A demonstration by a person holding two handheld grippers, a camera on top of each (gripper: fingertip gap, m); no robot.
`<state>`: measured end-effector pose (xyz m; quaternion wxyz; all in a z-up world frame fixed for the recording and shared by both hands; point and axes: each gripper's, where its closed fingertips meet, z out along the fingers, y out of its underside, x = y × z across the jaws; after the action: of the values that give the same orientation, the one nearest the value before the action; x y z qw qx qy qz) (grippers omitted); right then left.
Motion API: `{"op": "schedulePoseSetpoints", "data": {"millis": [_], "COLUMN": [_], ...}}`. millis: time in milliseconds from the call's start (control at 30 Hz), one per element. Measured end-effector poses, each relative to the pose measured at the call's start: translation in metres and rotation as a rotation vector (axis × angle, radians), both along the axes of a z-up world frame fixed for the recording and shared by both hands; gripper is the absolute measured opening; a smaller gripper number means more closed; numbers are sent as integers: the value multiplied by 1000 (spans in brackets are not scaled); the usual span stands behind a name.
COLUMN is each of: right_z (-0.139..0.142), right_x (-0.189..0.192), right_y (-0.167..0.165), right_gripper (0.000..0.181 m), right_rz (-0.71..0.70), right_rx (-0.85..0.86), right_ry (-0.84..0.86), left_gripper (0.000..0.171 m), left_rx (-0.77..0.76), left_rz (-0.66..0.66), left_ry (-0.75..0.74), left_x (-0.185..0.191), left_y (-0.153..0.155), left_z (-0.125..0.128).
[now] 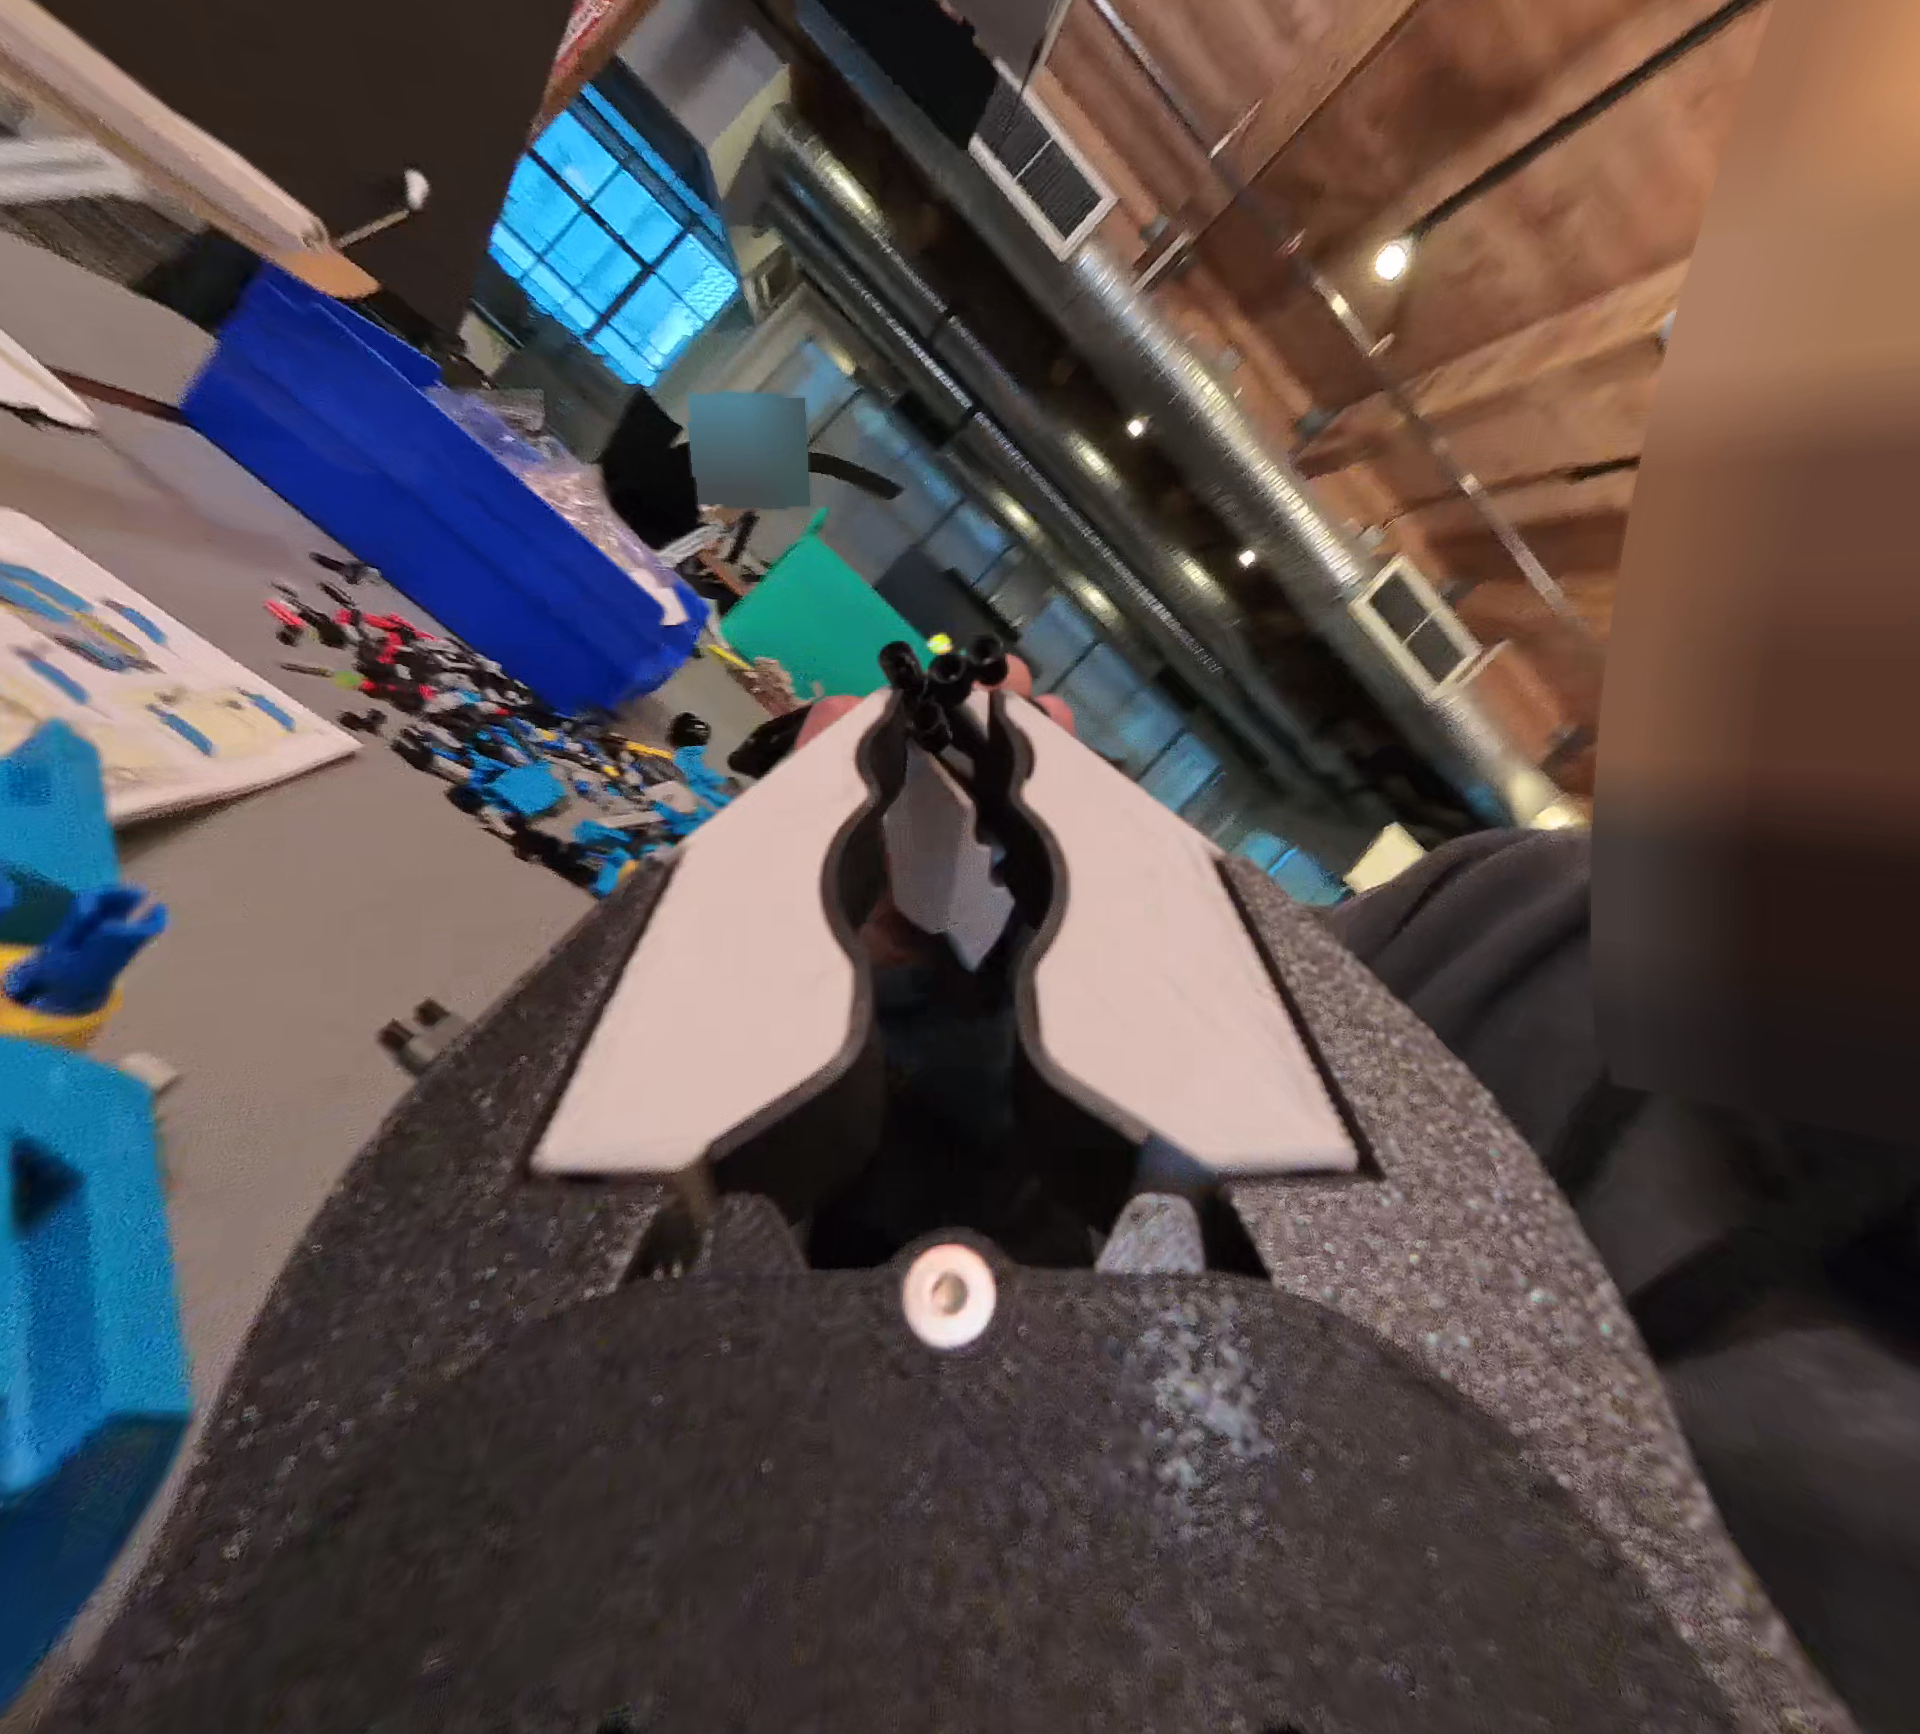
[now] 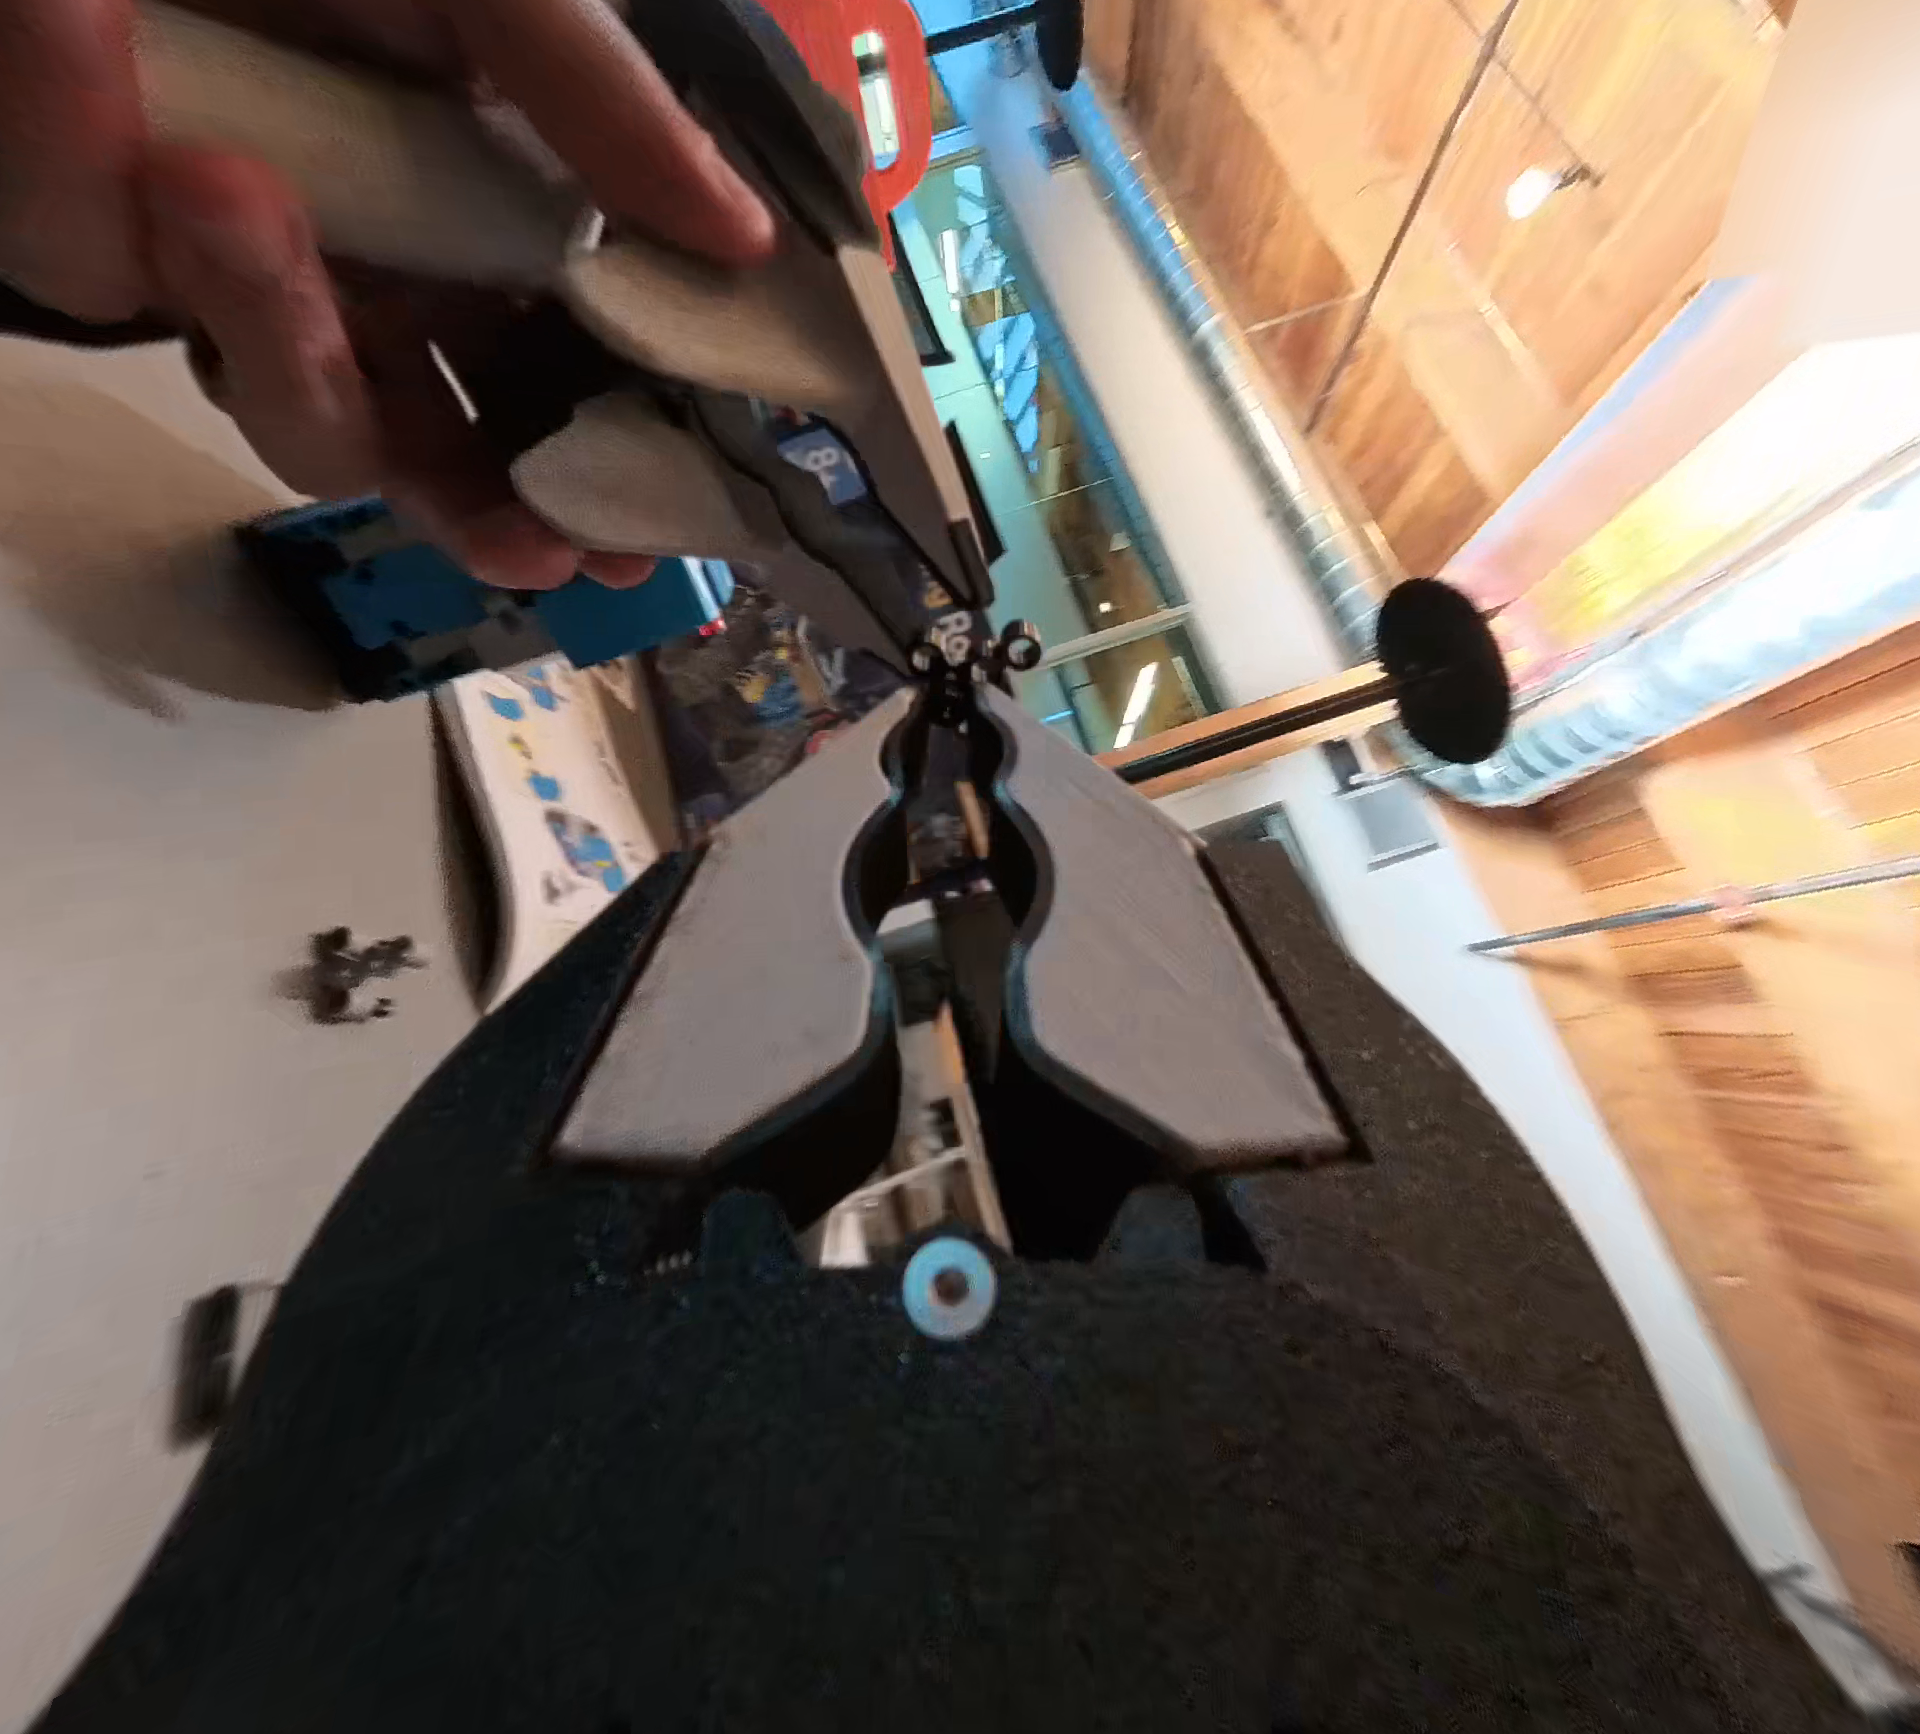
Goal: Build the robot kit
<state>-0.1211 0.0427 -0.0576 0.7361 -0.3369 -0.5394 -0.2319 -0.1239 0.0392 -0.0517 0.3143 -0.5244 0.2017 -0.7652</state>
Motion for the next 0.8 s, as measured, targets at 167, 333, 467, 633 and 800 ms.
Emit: {"op": "schedulePoseSetpoints", "data": {"millis": [167, 333, 467, 633, 800], "right_z": [-3, -1, -3, -10, -38], "right_x": [-5, -5, -5, 1, 6], "right_y": [-1, -1, -7, -12, -5], "right_gripper": [5, 5, 29, 16, 15], "right_rz": [-37, -1, 138, 267, 205], "right_rx": [92, 10, -298, -578, -619], "right_ry": [-65, 16, 153, 170, 29], "left_gripper": [14, 9, 8, 8, 8], "left_rx": [-76, -12, 72, 178, 276], "left_rz": [-51, -25, 46, 92, 107], "left_ry": [-11, 25, 155, 376, 471], "left_x": [2, 2, 5, 14, 19], "left_y": [0, -1, 5, 7, 2], "left_z": [-5, -4, -16, -44, -54]}}
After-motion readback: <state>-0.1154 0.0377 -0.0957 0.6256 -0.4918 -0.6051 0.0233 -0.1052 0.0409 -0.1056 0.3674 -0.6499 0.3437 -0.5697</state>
